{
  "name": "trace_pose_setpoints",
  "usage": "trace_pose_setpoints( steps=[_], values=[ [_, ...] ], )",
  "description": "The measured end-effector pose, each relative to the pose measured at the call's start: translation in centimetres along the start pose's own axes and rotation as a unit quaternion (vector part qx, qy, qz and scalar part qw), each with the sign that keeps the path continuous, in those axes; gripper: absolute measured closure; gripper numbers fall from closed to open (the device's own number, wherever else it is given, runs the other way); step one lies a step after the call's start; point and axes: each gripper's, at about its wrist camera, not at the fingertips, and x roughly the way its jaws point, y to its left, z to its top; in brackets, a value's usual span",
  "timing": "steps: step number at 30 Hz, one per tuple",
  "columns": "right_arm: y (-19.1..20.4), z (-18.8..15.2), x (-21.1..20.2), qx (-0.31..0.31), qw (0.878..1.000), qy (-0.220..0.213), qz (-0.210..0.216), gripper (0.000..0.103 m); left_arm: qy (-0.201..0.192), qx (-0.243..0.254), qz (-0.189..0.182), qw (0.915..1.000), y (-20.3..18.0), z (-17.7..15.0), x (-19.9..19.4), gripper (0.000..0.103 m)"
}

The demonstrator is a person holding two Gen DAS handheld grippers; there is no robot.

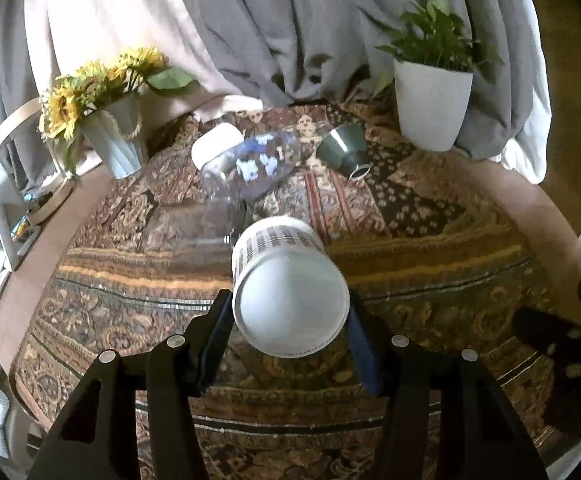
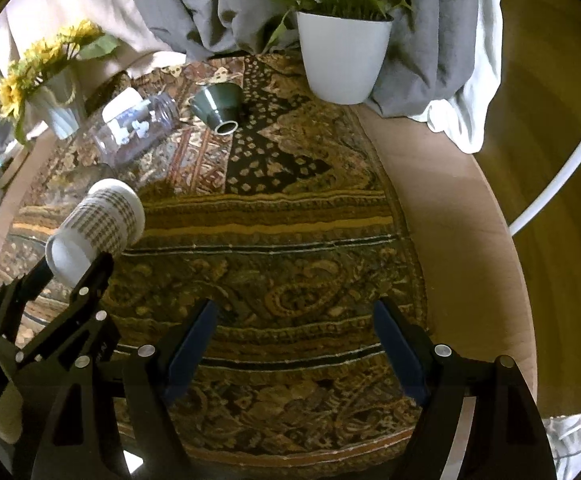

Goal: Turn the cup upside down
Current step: 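Grasp the paper cup with the left tool while the right tool releases it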

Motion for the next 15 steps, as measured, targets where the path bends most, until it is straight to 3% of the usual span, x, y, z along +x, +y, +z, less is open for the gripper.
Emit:
trace_pose_setpoints(
  steps=[6,15],
  values=[
    [0.1,0.8,-0.3,0.008,1.0,-0.006,0.012,0.022,-0.004,-0.002,-0.001,1.0,0.3,1.2,-0.2,0.05],
    [1.0,1.3,0.0,-0.001,1.0,-0.01,0.013,0.022,-0.019,0.0,0.004,0.9998,1.5,-0.2,-0.6,0.05]
  ],
)
